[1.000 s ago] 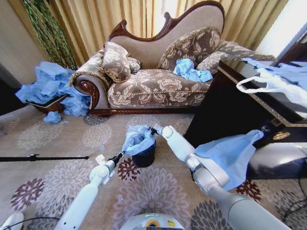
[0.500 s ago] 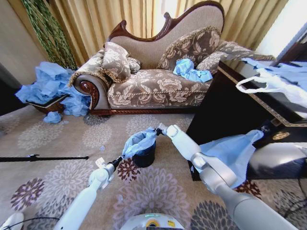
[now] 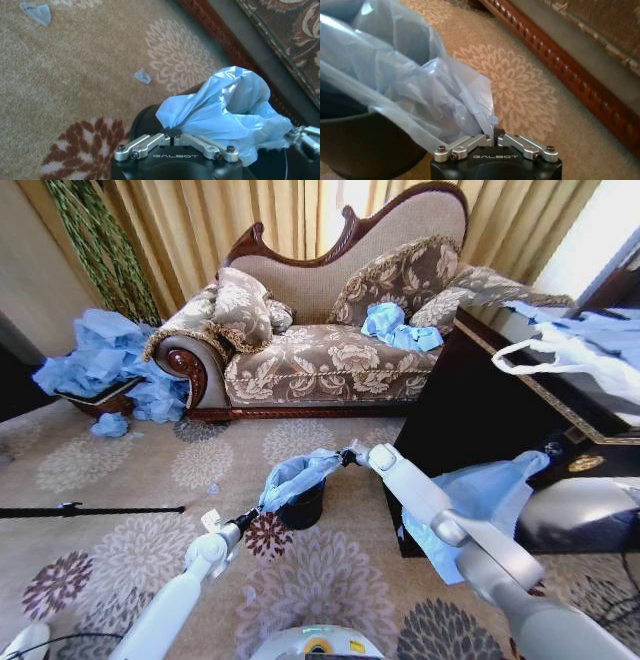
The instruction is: Place a garbage bag over the trash bin.
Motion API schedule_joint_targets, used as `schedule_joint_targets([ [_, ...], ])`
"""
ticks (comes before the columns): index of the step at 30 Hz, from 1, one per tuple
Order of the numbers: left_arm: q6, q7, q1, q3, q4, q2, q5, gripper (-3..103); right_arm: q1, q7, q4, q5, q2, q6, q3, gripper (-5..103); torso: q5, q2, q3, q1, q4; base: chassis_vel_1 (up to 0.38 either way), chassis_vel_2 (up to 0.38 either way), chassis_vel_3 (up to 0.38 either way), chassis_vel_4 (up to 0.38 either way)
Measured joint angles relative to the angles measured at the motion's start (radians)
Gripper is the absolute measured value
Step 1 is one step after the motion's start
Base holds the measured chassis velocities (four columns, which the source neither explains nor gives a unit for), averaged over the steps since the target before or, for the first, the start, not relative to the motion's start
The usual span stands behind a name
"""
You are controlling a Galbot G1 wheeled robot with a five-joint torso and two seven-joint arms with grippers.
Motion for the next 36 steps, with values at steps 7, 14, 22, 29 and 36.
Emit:
schedule_joint_targets([
  [7, 0.0, 0.001, 0.005, 0.003, 0.0, 0.003, 0.012, 0, -0.085, 0.019, 0.029, 0.006, -0.001, 0.011, 0.024, 0, 0.0003, 0.0, 0.0, 0.0, 0.0001, 0.0, 0.0, 0.0, 0.0],
  [14, 0.0, 0.004, 0.01, 0.004, 0.004, 0.008, 0.016, 0, -0.153, 0.033, 0.155, 0.068, -0.07, -0.015, 0.008, 0, -0.0002, 0.0, 0.0, 0.0, 0.0, 0.0, 0.0, 0.0, 0.0],
  [22, 0.002, 0.0, 0.004, 0.003, 0.01, 0.014, 0.016, 0, -0.244, 0.041, 0.318, 0.15, -0.155, -0.052, 0.003, 0, 0.0, 0.0, 0.0, 0.0, -0.0001, 0.0, 0.0, 0.0, 0.0],
  [29, 0.003, 0.0, 0.006, 0.006, 0.013, 0.012, 0.028, 0, -0.313, 0.062, 0.38, 0.181, -0.171, -0.069, 0.03, 0, -0.0001, 0.0, 0.0, 0.0, -0.0001, 0.0, 0.0, 0.0, 0.0],
  [36, 0.003, 0.009, 0.014, 0.009, 0.021, 0.013, 0.051, 0, -0.351, 0.091, 0.396, 0.19, -0.165, -0.075, 0.052, 0, 0.0, 0.0, 0.0, 0.0, -0.0001, 0.0, 0.0, 0.0, 0.0],
])
